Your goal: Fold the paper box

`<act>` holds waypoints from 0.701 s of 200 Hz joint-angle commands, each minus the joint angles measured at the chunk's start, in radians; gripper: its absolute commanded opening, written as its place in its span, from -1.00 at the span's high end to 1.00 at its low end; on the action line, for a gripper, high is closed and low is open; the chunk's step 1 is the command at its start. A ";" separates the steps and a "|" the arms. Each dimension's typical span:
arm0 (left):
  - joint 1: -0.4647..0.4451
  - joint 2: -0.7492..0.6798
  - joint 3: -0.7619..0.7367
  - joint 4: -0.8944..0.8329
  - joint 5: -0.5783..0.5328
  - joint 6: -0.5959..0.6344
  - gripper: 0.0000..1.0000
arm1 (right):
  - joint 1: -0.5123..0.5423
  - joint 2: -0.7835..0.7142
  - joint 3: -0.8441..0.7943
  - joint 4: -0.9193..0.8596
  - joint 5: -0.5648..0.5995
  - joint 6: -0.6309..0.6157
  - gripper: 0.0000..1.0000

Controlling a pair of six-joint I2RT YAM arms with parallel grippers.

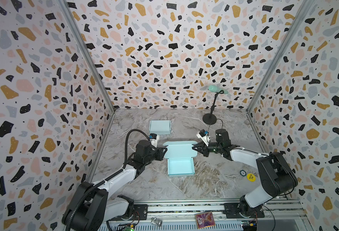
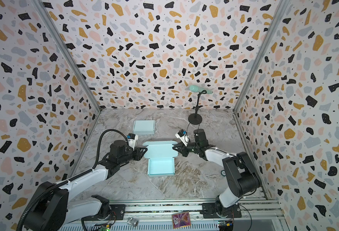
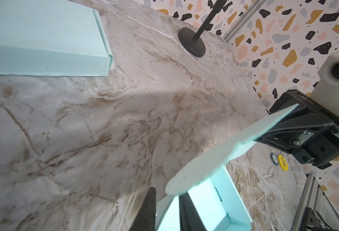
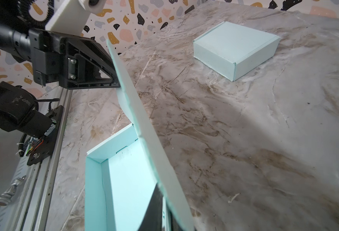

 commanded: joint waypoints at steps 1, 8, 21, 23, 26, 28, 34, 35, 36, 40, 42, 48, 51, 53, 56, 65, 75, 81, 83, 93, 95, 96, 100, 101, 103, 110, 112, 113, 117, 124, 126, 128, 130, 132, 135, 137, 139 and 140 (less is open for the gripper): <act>-0.012 -0.030 0.001 -0.009 -0.011 0.011 0.58 | -0.002 -0.025 0.034 -0.040 0.021 -0.001 0.77; -0.017 -0.036 0.001 -0.017 -0.016 0.014 0.59 | -0.002 -0.027 0.033 -0.044 0.030 0.002 0.77; -0.024 -0.043 0.003 -0.032 -0.031 0.021 0.63 | -0.002 -0.035 0.031 -0.045 0.045 0.008 0.79; -0.025 -0.045 0.002 -0.044 -0.032 0.021 0.63 | -0.002 -0.036 0.030 -0.045 0.047 0.010 0.79; -0.026 -0.047 0.004 -0.050 -0.036 0.021 0.64 | -0.002 -0.038 0.030 -0.045 0.050 0.012 0.79; -0.027 -0.047 0.004 -0.053 -0.037 0.023 0.65 | -0.001 -0.039 0.030 -0.046 0.053 0.013 0.79; -0.028 -0.049 0.006 -0.059 -0.042 0.025 0.66 | -0.001 -0.044 0.028 -0.046 0.062 0.016 0.80; -0.029 -0.049 0.006 -0.061 -0.043 0.025 0.67 | -0.001 -0.045 0.028 -0.045 0.063 0.017 0.80; -0.030 -0.049 0.006 -0.062 -0.043 0.026 0.67 | -0.001 -0.045 0.027 -0.045 0.064 0.018 0.80; -0.032 -0.050 0.007 -0.063 -0.047 0.027 0.68 | -0.001 -0.047 0.026 -0.046 0.068 0.021 0.80; -0.033 -0.050 0.007 -0.066 -0.048 0.028 0.68 | -0.001 -0.049 0.026 -0.045 0.069 0.021 0.80; -0.037 -0.052 0.010 -0.073 -0.055 0.030 0.69 | -0.001 -0.053 0.025 -0.043 0.074 0.027 0.81; -0.039 -0.052 0.012 -0.076 -0.059 0.031 0.69 | 0.000 -0.055 0.024 -0.040 0.077 0.032 0.81; -0.040 -0.052 0.013 -0.078 -0.060 0.031 0.69 | -0.001 -0.056 0.023 -0.039 0.079 0.034 0.81; -0.043 -0.053 0.014 -0.081 -0.062 0.033 0.70 | 0.001 -0.058 0.023 -0.037 0.081 0.038 0.82; -0.051 -0.057 0.020 -0.088 -0.069 0.034 0.71 | 0.005 -0.062 0.022 -0.034 0.085 0.049 0.82; -0.061 -0.059 0.028 -0.097 -0.083 0.035 0.74 | 0.015 -0.065 0.023 -0.032 0.114 0.063 0.83; -0.065 -0.061 0.033 -0.099 -0.088 0.033 0.75 | 0.020 -0.068 0.026 -0.035 0.143 0.074 0.83; -0.065 -0.062 0.034 -0.100 -0.090 0.031 0.76 | 0.022 -0.068 0.026 -0.035 0.150 0.077 0.83; -0.071 -0.069 0.041 -0.096 -0.098 0.022 0.78 | 0.030 -0.069 0.028 -0.035 0.187 0.097 0.83; -0.073 -0.071 0.042 -0.095 -0.100 0.020 0.78 | 0.031 -0.070 0.028 -0.034 0.192 0.102 0.83; -0.074 -0.071 0.042 -0.095 -0.100 0.019 0.78 | 0.033 -0.070 0.028 -0.032 0.195 0.104 0.83; -0.077 -0.074 0.045 -0.093 -0.104 0.015 0.80 | 0.038 -0.071 0.028 -0.026 0.205 0.113 0.83; -0.077 -0.075 0.045 -0.092 -0.104 0.014 0.80 | 0.039 -0.072 0.028 -0.024 0.206 0.113 0.83; -0.078 -0.076 0.046 -0.091 -0.106 0.014 0.80 | 0.042 -0.074 0.027 -0.021 0.210 0.117 0.83; -0.084 -0.079 0.054 -0.090 -0.115 0.008 0.82 | 0.057 -0.079 0.027 -0.014 0.232 0.125 0.83; -0.086 -0.080 0.056 -0.089 -0.118 0.007 0.83 | 0.061 -0.080 0.027 -0.012 0.242 0.128 0.83; -0.087 -0.081 0.056 -0.089 -0.119 0.007 0.83 | 0.063 -0.081 0.027 -0.012 0.247 0.129 0.83; -0.090 -0.081 0.060 -0.088 -0.124 0.005 0.84 | 0.075 -0.084 0.027 -0.008 0.265 0.132 0.82; -0.094 -0.081 0.067 -0.084 -0.131 0.000 0.86 | 0.094 -0.087 0.029 -0.001 0.300 0.142 0.83; -0.095 -0.081 0.068 -0.082 -0.132 -0.001 0.86 | 0.099 -0.087 0.029 0.002 0.306 0.145 0.83; -0.097 -0.081 0.071 -0.080 -0.135 -0.003 0.87 | 0.104 -0.088 0.030 0.006 0.310 0.147 0.83; -0.097 -0.081 0.072 -0.077 -0.136 -0.006 0.87 | 0.109 -0.087 0.030 0.008 0.317 0.149 0.82; -0.099 -0.080 0.073 -0.074 -0.139 -0.007 0.88 | 0.111 -0.087 0.030 0.009 0.320 0.150 0.82; -0.100 -0.080 0.076 -0.070 -0.142 -0.012 0.89 | 0.117 -0.086 0.031 0.014 0.332 0.158 0.82; -0.101 -0.080 0.077 -0.066 -0.144 -0.013 0.89 | 0.120 -0.087 0.031 0.016 0.341 0.161 0.82; -0.101 -0.080 0.078 -0.062 -0.147 -0.017 0.90 | 0.125 -0.087 0.031 0.020 0.351 0.167 0.82; -0.102 -0.079 0.079 -0.060 -0.148 -0.018 0.90 | 0.128 -0.085 0.032 0.021 0.356 0.168 0.82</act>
